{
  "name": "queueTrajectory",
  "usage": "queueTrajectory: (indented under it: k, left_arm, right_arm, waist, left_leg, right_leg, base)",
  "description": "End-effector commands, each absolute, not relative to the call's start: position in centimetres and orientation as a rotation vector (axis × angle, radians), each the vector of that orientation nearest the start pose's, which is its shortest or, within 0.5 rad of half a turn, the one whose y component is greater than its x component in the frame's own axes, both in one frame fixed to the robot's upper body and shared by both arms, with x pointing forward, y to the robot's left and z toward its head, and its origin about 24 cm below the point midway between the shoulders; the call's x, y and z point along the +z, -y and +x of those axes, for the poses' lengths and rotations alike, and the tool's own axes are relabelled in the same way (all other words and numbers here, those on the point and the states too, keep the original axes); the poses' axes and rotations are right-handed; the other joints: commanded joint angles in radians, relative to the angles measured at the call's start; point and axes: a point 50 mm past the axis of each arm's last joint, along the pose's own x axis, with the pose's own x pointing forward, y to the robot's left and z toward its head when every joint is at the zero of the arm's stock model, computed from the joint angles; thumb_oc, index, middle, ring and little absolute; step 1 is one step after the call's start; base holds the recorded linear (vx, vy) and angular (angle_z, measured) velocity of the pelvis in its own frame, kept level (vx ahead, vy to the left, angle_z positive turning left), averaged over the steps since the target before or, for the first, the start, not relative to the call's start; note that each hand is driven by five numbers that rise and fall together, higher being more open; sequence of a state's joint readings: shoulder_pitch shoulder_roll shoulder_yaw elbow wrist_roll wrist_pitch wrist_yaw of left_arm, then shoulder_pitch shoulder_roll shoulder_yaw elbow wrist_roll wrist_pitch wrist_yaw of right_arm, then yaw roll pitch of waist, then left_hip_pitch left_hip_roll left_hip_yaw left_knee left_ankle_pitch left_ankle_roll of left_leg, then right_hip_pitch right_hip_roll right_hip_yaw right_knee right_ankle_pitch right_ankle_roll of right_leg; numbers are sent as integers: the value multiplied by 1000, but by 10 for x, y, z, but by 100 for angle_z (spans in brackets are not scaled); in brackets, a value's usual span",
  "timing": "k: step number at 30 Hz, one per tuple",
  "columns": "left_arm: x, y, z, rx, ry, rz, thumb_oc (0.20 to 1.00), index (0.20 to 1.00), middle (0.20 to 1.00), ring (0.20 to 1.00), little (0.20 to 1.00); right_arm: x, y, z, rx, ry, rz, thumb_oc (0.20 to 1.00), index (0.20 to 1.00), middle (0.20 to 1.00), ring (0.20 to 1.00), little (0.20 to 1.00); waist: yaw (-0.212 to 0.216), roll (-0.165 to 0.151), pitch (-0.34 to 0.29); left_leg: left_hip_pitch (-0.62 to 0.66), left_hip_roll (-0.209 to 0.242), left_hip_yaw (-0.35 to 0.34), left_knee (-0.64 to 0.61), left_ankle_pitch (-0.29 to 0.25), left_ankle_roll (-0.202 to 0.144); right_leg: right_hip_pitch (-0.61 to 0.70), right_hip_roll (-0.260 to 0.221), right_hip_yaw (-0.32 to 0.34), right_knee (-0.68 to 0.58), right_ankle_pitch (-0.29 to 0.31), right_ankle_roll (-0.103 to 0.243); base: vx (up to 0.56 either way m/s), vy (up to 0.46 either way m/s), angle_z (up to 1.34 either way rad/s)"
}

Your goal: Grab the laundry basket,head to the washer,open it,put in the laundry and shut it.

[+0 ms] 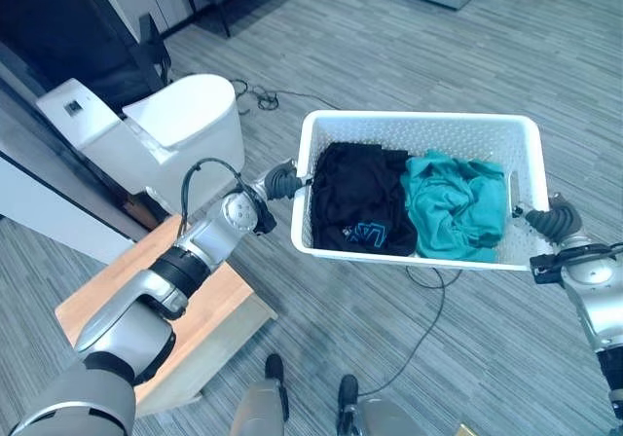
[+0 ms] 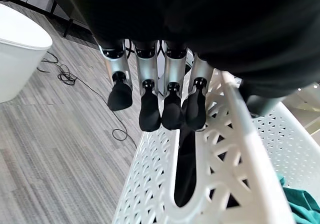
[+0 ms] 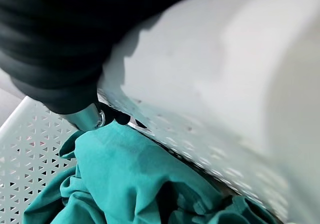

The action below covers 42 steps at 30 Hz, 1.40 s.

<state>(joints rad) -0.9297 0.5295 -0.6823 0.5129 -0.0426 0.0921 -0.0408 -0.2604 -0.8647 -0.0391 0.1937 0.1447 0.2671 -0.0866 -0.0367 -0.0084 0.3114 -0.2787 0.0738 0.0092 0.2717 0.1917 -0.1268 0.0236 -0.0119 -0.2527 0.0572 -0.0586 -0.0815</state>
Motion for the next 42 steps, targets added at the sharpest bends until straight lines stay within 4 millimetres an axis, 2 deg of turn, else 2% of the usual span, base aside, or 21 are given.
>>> queueTrajectory:
  k: [1,3,6,8,11,12,15,16,18,20,21,22,24,27,30,34,35,36,37,38,42]
  left_arm:
    - [215,-66,380,-468,418,826,200,200,200,200,200]
    - [211,-70,380,-467,399,836,200,200,200,200,200]
    - [209,-76,381,-450,388,847,200,200,200,200,200]
    - [209,-82,382,-430,384,864,200,200,200,200,200]
    - [211,-97,381,-401,388,904,200,200,200,200,200]
    - [211,-97,381,-401,387,905,200,200,200,200,200]
    - [208,-106,381,-378,376,911,200,200,200,200,200]
    - [206,-114,380,-355,366,896,200,200,200,200,200]
    - [204,-121,380,-337,350,874,200,200,200,200,200]
    - [208,-122,380,-330,358,856,200,200,200,200,200]
    - [208,-122,380,-334,360,849,200,200,200,200,200]
    - [204,-121,381,-328,347,828,200,200,200,200,200]
    - [203,-121,381,-327,347,827,200,200,200,200,200]
    - [200,-121,384,-297,343,822,200,200,200,200,200]
    - [197,-124,385,-290,332,841,200,200,200,200,200]
    - [191,-119,383,-326,327,838,200,200,200,200,200]
    - [189,-119,382,-333,322,837,200,200,200,200,200]
    - [191,-121,382,-340,309,848,200,200,200,200,200]
    - [195,-123,382,-330,316,853,200,200,200,200,200]
    - [200,-126,382,-319,324,854,200,200,200,200,200]
    - [207,-120,383,-328,339,841,200,200,200,200,200]
  right_arm:
    - [229,282,296,-177,343,-691,200,200,200,200,200]
    - [226,276,299,-155,349,-670,200,200,200,200,200]
    - [217,272,304,-138,315,-648,200,200,200,200,200]
    - [215,272,304,-140,310,-641,200,200,200,200,200]
    - [205,269,299,-110,305,-605,200,200,200,200,200]
    - [204,269,299,-110,305,-603,200,200,200,200,200]
    - [197,261,300,-74,291,-598,200,200,200,200,200]
    - [194,255,303,-46,278,-608,200,200,200,200,200]
    - [191,250,307,-39,277,-592,200,200,200,200,200]
    - [192,250,310,-44,273,-591,200,200,200,200,200]
    - [191,250,312,-46,268,-588,200,200,200,200,200]
    - [191,252,313,-44,259,-591,200,200,200,200,200]
    - [191,252,313,-44,259,-592,200,200,200,200,200]
    - [195,257,315,-63,252,-612,200,200,200,200,200]
    - [193,264,311,-80,240,-610,200,200,200,200,200]
    - [189,274,304,-101,221,-603,200,200,200,200,200]
    - [190,276,302,-114,230,-592,200,200,200,200,200]
    - [191,285,296,-143,227,-574,200,200,200,200,200]
    - [190,285,296,-144,225,-561,200,200,200,200,200]
    - [190,286,295,-155,231,-546,200,200,200,200,200]
    - [189,291,293,-183,221,-535,200,200,200,200,200]
  waist:
    - [42,6,-97]
    - [59,5,-99]
    - [66,4,-115]
    - [71,0,-128]
    - [88,-67,-165]
    - [92,-67,-166]
    - [83,-81,-152]
    - [73,-61,-141]
    - [68,-26,-133]
    - [53,-4,-127]
    - [40,3,-127]
    - [19,19,-139]
    - [15,28,-141]
    - [-10,46,-148]
    - [-24,36,-172]
    - [-57,51,-198]
    - [-71,58,-205]
    - [-77,31,-192]
    - [-70,19,-192]
    - [-49,5,-173]
    - [-35,-10,-148]
  left_leg:
    - [-44,-102,-22,-89,-125,76]
    - [-54,-131,-49,-180,-103,74]
    - [-51,-131,14,-201,-94,88]
    - [-32,-135,10,-206,-87,101]
    - [9,-177,25,-134,-177,151]
    - [6,-173,28,-134,-175,151]
    - [73,-173,69,-105,-243,197]
    - [115,-159,73,-110,-260,227]
    - [183,-151,34,-146,-271,244]
    - [225,-150,1,-178,-259,241]
    - [249,-150,-19,-188,-264,235]
    - [296,-144,-42,-214,-295,210]
    - [299,-136,-48,-218,-295,210]
    - [393,-133,-68,-236,-361,187]
    - [448,-127,-77,-215,-410,170]
    - [462,-64,-76,-116,-363,120]
    - [453,-20,-49,-32,-288,91]
    - [350,58,15,230,-162,99]
    - [306,81,14,341,-139,114]
    - [214,107,-16,580,-86,118]
    - [74,127,-13,596,-144,123]
  right_leg:
    - [69,46,123,3,-132,99]
    - [87,55,138,12,-152,101]
    - [110,77,150,32,-186,92]
    - [126,80,159,38,-197,91]
    - [140,52,163,185,-180,136]
    - [134,53,166,190,-179,136]
    - [32,18,173,498,33,277]
    - [-49,-8,159,679,91,306]
    - [-151,-17,178,751,40,275]
    - [-236,9,227,690,-4,235]
    - [-256,30,261,631,-39,216]
    - [-305,0,313,346,-63,201]
    - [-289,5,306,319,-53,201]
    - [-344,-80,265,31,71,247]
    - [-300,-84,260,34,105,245]
    - [-270,-45,247,101,87,216]
    - [-237,-24,220,108,64,194]
    - [-175,-18,205,113,26,148]
    - [-149,4,201,107,4,121]
    - [-109,46,211,107,-17,72]
    - [-38,61,207,103,-57,60]
  base:
    - [230,7,-23]
    - [218,-40,-75]
    - [257,-21,-33]
    - [377,4,-21]
    - [502,1,-31]
    - [303,27,-19]
    - [306,59,-24]
    - [419,92,-10]
    - [378,91,-29]
    - [302,14,-41]
    - [588,-134,-2]
    - [525,-118,23]
    - [271,-69,45]
    - [504,-136,31]
    - [572,-189,40]
    - [444,-226,45]
    - [462,-427,57]
    - [575,-580,63]
    - [633,-731,118]
    - [345,-440,80]
    - [336,-239,-16]
